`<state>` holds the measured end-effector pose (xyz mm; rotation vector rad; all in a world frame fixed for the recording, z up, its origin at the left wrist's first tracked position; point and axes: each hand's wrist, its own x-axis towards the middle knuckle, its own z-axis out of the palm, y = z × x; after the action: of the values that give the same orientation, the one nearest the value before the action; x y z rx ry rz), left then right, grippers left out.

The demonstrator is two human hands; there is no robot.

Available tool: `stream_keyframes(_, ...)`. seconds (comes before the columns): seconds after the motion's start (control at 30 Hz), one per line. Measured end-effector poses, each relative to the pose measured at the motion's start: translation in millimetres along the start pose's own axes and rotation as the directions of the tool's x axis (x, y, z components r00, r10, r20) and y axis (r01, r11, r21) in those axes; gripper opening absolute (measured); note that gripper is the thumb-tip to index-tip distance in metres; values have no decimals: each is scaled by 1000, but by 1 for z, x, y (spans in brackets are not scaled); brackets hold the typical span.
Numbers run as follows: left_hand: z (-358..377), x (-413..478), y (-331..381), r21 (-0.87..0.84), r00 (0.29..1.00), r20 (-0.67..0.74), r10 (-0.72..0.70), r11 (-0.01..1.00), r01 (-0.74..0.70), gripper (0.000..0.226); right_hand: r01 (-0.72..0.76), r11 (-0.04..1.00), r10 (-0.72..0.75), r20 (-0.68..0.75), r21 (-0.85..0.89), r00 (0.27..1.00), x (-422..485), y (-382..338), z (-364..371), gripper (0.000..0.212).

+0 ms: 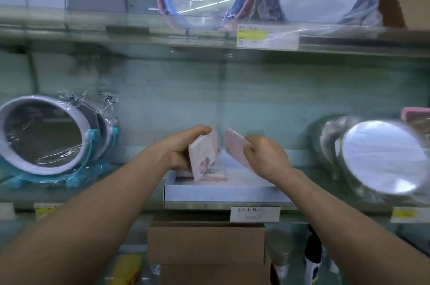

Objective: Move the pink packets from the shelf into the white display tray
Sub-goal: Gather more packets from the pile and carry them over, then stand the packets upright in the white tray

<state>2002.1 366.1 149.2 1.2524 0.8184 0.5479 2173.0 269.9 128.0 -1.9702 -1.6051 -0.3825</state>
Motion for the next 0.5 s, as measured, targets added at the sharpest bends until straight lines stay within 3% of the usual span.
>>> stream_keyframes(0.13, -4, 11, -8, -125, 999, 34, -4, 992, 8, 26, -25, 996, 23, 22, 85, 999, 7, -6, 8, 23)
stream_keyframes(0.5, -14, 19, -10, -44, 999, -34, -34, 999, 33, 24, -182, 972, 177, 47, 150, 983, 17, 8, 14, 17)
